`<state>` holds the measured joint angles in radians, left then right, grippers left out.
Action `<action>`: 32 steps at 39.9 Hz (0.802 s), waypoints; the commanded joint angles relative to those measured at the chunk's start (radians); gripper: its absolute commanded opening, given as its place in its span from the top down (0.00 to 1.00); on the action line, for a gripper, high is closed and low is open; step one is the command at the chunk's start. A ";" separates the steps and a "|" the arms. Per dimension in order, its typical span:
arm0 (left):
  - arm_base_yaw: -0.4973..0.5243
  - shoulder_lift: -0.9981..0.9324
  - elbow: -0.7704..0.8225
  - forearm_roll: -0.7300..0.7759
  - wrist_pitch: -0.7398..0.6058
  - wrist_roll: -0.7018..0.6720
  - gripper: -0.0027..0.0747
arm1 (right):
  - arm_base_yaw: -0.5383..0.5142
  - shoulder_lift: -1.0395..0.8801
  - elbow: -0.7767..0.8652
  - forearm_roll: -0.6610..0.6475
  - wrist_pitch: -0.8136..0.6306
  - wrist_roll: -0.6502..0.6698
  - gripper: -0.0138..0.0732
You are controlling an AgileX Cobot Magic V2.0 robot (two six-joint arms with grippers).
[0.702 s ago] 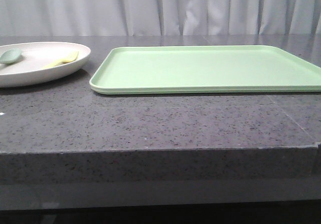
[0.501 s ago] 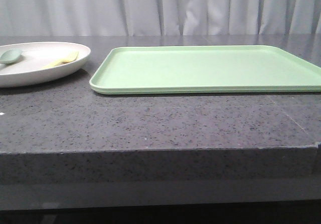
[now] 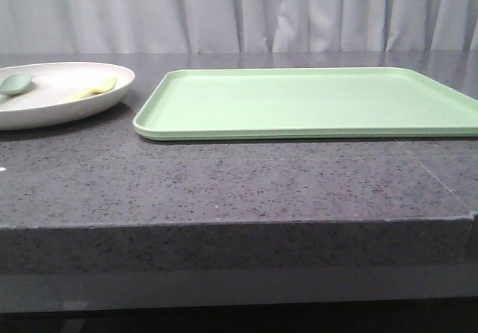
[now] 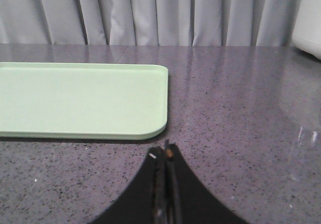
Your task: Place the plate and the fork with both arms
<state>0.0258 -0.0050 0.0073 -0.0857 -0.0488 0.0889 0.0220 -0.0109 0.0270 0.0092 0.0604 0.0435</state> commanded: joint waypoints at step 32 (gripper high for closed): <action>-0.003 0.331 -0.795 0.029 0.563 -0.016 0.99 | -0.008 0.324 -0.627 -0.009 0.324 -0.007 0.92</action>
<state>0.0258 0.2434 -0.7087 -0.0543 0.5136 0.0812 0.0212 0.2441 -0.5269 0.0092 0.4208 0.0435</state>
